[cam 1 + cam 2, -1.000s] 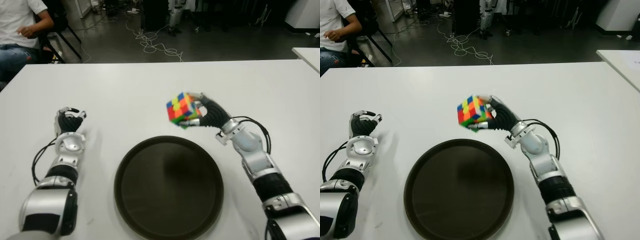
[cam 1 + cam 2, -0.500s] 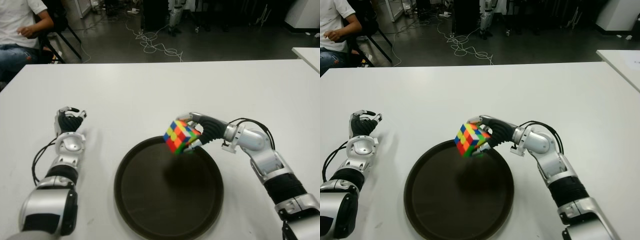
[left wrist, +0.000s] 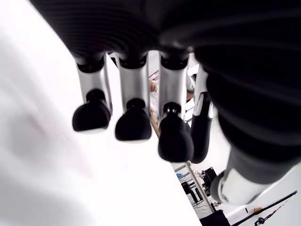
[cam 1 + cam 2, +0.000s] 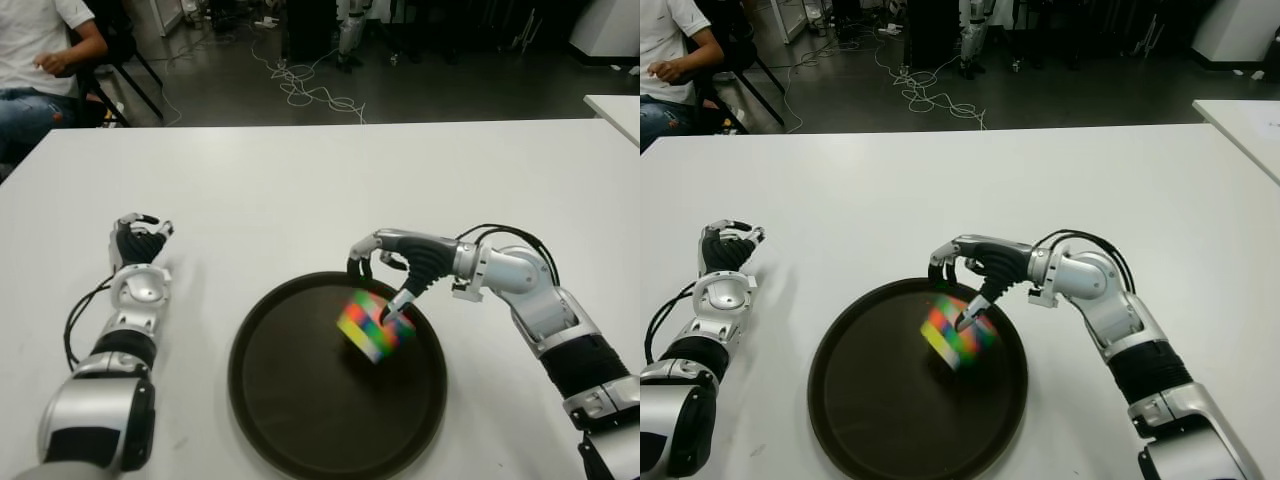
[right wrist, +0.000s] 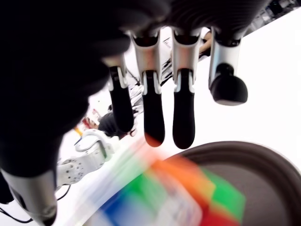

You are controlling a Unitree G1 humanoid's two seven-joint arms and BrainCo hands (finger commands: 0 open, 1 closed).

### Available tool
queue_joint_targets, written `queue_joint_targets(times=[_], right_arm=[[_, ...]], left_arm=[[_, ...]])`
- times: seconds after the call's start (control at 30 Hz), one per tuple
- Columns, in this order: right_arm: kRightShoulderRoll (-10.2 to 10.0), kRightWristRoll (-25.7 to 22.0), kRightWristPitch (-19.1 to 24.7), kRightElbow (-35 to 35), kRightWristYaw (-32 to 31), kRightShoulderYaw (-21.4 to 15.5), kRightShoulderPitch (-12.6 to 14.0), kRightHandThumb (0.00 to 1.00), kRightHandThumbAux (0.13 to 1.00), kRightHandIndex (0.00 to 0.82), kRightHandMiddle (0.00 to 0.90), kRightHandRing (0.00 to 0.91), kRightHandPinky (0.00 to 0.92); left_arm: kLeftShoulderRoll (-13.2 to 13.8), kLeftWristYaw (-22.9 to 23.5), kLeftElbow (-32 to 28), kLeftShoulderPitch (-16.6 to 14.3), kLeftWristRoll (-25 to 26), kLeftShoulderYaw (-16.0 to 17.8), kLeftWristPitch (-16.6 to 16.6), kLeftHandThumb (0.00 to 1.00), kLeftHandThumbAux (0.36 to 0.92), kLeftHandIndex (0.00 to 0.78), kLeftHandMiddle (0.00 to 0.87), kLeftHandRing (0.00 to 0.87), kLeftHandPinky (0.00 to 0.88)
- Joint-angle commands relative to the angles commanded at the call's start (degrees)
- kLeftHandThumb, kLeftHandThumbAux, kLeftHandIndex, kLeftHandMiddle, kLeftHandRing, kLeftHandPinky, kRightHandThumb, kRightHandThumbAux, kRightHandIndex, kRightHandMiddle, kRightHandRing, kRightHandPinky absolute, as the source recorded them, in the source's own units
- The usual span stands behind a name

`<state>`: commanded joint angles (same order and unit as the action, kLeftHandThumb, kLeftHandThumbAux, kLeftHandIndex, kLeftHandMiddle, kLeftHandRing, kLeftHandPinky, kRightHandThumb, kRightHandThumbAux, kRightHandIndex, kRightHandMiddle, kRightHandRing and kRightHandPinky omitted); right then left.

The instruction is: Pick up the Rubik's Cube and put it in the plate

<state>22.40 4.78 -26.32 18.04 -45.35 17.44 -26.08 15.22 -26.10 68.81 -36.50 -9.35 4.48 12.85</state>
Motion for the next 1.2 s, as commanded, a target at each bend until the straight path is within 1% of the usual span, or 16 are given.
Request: queue_joint_targets(times=[0.13,0.2,0.37,0.47,0.53,0.63,0.67,0.73,0.93,1.13,1.2], right_arm=[[-0.4,-2.1,1.3,-0.4,-1.3,-0.1,0.3,0.000,0.724,0.687,0.827,0.853,0.836],[-0.5,-2.6,1.5,-0.7,-1.6,-0.2,0.5,0.000,0.747,0.702,0.829,0.854,0.842],[-0.1,-3.3,2.1,-1.9,-3.0,0.1,0.5,0.000,0.768,0.731,0.834,0.861,0.855],[-0.1,-4.1,3.1,-3.0,-3.8,0.0,0.5,0.000,0.770,0.728,0.830,0.860,0.853],[0.0,-3.7,3.2,-3.3,-3.7,0.0,0.5,0.000,0.761,0.716,0.829,0.862,0.855],[0.3,0.0,1.6,-3.9,-0.8,0.1,0.7,0.000,0.742,0.691,0.825,0.859,0.850],[0.4,1.0,1.4,-4.1,-0.2,0.2,0.7,0.000,0.724,0.671,0.822,0.857,0.850],[0.1,2.2,1.2,-4.2,1.3,0.3,1.0,0.000,0.701,0.645,0.820,0.855,0.844],[-0.9,3.5,0.9,-3.4,3.7,0.5,0.8,0.000,0.674,0.612,0.820,0.855,0.843],[-1.8,3.7,-0.1,-2.6,6.0,0.4,1.0,0.000,0.681,0.594,0.821,0.854,0.838],[-2.3,4.8,-0.1,-2.1,8.2,0.1,1.2,0.000,0.678,0.582,0.816,0.848,0.831]], left_arm=[[0.0,-0.1,0.1,0.0,-0.1,-0.1,-0.1,0.711,0.702,0.442,0.817,0.816,0.804],[0.1,-0.2,0.1,-0.1,-0.2,-0.1,-0.2,0.711,0.702,0.443,0.821,0.819,0.809],[0.1,-0.3,0.0,0.0,-0.3,-0.3,-0.2,0.711,0.702,0.443,0.824,0.825,0.820],[0.1,-0.4,-0.1,0.0,-0.3,-0.3,-0.1,0.711,0.702,0.443,0.825,0.825,0.821],[0.0,-0.5,-0.1,0.0,-0.3,-0.3,-0.2,0.711,0.702,0.443,0.823,0.824,0.821],[0.0,-0.6,-0.2,0.0,-0.2,-0.2,-0.3,0.711,0.702,0.443,0.822,0.824,0.821],[-0.1,-0.6,-0.2,0.0,-0.2,-0.2,-0.3,0.711,0.702,0.443,0.823,0.824,0.821],[-0.1,-0.6,-0.1,0.1,-0.1,0.0,-0.2,0.711,0.702,0.443,0.823,0.824,0.820],[-0.1,-0.7,0.0,0.0,0.1,0.1,-0.3,0.711,0.702,0.443,0.826,0.826,0.821],[-0.2,-0.9,0.0,0.0,0.1,0.2,-0.4,0.711,0.702,0.443,0.826,0.828,0.825],[-0.2,-0.6,0.0,0.0,0.2,0.3,0.0,0.711,0.702,0.443,0.824,0.826,0.822]])
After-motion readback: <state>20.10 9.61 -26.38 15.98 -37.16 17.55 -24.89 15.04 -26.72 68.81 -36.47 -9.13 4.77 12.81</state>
